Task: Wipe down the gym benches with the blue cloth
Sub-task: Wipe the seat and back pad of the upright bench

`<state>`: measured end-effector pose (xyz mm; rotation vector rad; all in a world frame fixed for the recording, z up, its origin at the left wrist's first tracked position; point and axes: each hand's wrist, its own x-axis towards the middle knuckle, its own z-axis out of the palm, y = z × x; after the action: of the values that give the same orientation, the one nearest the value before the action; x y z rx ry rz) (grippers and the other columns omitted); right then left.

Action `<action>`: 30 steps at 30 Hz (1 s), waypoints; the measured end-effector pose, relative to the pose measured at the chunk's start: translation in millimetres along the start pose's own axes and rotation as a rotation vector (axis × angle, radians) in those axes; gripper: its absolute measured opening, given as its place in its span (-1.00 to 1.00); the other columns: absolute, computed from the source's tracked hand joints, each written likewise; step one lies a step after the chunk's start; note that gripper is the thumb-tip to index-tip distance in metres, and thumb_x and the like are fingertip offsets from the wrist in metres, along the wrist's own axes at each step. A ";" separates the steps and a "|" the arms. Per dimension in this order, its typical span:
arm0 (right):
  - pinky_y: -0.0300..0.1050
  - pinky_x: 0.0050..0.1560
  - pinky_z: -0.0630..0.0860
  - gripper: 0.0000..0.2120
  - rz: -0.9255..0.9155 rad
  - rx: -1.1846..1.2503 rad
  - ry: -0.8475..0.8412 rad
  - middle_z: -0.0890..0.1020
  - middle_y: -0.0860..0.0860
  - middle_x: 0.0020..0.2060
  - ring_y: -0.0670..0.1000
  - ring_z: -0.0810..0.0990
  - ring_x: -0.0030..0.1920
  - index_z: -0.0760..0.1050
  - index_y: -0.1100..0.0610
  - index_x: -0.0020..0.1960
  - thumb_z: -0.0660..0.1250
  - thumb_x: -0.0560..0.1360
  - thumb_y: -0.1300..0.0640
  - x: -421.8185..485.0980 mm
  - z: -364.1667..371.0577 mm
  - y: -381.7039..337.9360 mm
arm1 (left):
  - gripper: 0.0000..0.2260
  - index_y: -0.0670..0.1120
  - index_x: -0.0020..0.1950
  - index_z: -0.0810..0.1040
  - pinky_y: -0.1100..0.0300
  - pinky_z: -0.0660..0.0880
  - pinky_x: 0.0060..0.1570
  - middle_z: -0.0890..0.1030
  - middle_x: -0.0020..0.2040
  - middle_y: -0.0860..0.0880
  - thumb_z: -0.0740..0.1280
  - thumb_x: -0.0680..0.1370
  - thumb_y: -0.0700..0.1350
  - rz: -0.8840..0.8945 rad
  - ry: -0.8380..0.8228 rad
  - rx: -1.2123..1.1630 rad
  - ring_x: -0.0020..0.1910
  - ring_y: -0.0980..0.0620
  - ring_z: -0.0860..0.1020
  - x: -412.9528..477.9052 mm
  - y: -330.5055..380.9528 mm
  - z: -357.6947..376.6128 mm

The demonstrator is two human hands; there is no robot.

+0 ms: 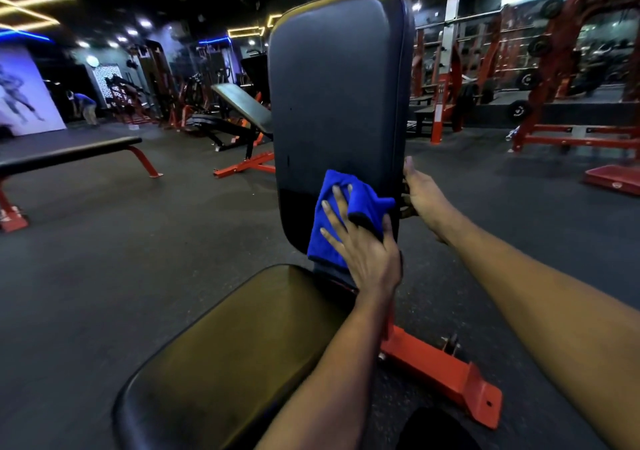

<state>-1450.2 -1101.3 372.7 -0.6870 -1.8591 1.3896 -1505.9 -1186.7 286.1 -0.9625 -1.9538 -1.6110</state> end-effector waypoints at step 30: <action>-0.30 -0.09 0.48 -0.57 -0.314 0.160 0.617 0.62 -0.21 -0.15 -0.33 0.53 -0.12 0.62 0.13 0.06 0.04 0.68 -0.06 -2.1 61.7 26.0 | -0.20 -0.09 0.61 -0.11 -0.03 -0.33 0.50 -0.06 0.61 -0.09 0.02 0.53 0.34 -0.348 0.075 -0.253 0.58 0.06 -0.12 60.1 -13.9 3.2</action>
<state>-1497.7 -1131.7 336.5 -0.6198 -1.2850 0.9663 -1556.0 -1170.4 318.5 -0.6608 -1.9804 -2.0949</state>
